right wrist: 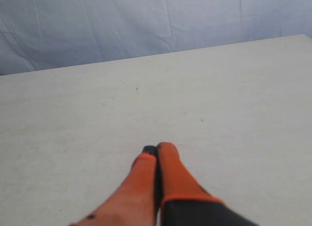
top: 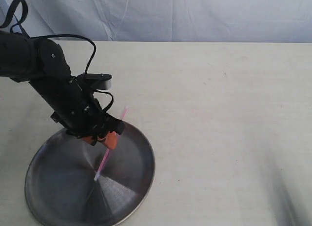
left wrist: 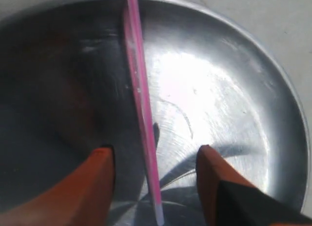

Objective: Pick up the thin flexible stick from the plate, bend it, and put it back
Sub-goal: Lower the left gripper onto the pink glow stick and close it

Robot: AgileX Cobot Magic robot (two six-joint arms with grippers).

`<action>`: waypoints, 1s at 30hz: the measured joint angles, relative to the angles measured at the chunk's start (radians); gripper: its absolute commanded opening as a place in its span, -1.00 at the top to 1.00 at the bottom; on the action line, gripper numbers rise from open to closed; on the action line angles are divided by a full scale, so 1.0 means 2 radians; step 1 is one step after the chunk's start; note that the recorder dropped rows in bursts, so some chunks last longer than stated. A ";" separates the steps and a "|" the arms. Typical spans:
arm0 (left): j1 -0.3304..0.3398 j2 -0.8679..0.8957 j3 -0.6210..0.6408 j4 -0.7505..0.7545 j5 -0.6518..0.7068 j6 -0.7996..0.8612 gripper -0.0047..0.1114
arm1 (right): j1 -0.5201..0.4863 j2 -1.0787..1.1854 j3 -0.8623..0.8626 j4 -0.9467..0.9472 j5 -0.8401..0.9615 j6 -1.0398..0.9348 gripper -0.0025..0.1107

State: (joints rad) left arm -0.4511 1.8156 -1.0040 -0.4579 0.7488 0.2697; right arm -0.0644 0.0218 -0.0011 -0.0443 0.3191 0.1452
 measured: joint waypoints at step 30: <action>-0.031 0.042 -0.004 0.047 0.002 -0.058 0.48 | 0.000 0.000 0.000 0.000 0.000 0.000 0.97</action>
State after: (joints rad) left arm -0.5139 1.8992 -1.0120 -0.3638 0.7521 0.1528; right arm -0.0644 0.0218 -0.0011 -0.0443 0.3191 0.1452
